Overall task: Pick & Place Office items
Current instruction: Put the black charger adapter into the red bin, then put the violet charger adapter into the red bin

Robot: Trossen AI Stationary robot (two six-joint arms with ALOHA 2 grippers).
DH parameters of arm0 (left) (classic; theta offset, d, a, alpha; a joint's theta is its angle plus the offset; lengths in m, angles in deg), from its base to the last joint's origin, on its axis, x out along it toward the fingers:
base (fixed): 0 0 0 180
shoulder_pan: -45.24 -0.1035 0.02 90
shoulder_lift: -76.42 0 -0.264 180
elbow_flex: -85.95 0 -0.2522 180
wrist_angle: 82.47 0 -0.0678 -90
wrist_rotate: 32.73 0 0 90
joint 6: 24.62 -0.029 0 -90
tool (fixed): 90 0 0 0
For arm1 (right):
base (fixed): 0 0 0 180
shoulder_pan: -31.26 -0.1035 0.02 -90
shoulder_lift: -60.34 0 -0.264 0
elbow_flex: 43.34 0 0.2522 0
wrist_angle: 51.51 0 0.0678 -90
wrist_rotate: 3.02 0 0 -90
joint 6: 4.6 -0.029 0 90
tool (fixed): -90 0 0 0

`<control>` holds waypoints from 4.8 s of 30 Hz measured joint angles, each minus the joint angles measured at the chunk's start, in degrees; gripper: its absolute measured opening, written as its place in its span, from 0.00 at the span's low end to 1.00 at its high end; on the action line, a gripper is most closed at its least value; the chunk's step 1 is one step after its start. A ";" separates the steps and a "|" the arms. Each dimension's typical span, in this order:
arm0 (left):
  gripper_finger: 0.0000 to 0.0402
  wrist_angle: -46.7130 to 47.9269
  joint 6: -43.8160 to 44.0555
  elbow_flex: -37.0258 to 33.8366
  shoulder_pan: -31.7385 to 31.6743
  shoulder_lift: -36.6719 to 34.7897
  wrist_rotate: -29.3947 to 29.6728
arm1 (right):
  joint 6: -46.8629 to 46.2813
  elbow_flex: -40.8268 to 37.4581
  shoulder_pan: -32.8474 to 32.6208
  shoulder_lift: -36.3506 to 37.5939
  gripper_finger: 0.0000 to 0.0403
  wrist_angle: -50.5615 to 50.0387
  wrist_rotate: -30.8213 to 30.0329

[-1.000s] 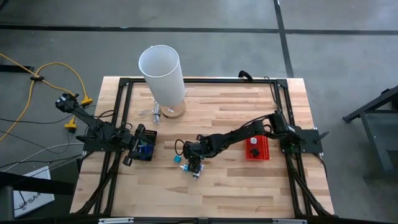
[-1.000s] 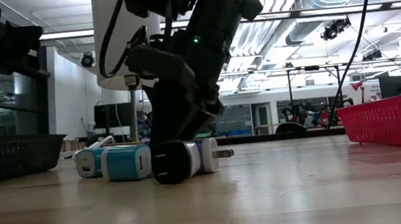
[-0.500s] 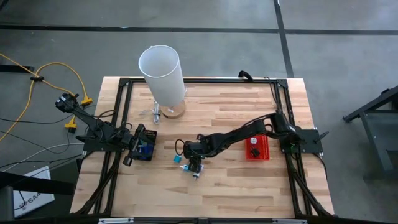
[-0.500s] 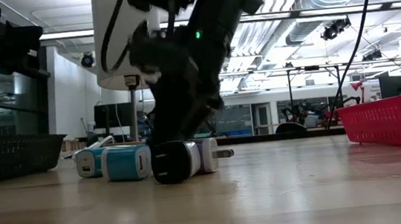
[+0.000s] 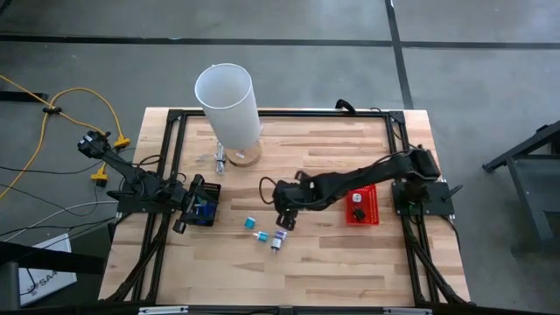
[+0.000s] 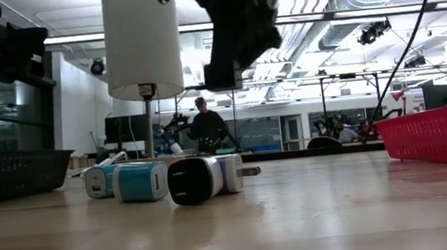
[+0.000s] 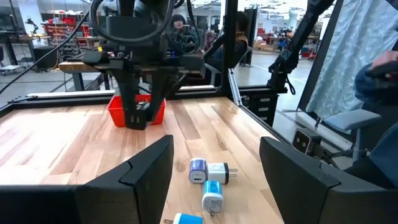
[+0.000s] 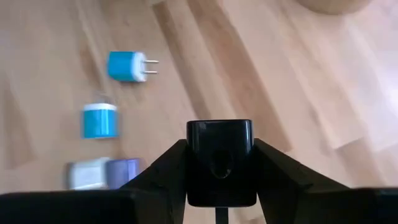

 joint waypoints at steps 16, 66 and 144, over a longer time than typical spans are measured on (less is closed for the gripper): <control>0.58 -0.93 0.00 0.00 0.00 0.27 -0.02 | -25.71 -28.79 -6.35 21.83 0.34 2.01 -8.13; 0.58 -1.27 0.00 0.00 0.00 0.27 -0.02 | -85.41 -43.67 -15.20 26.00 0.34 -23.45 -5.49; 0.58 -1.25 0.00 0.00 0.00 0.26 -0.02 | 2.83 -41.91 -4.44 18.90 0.40 57.70 9.81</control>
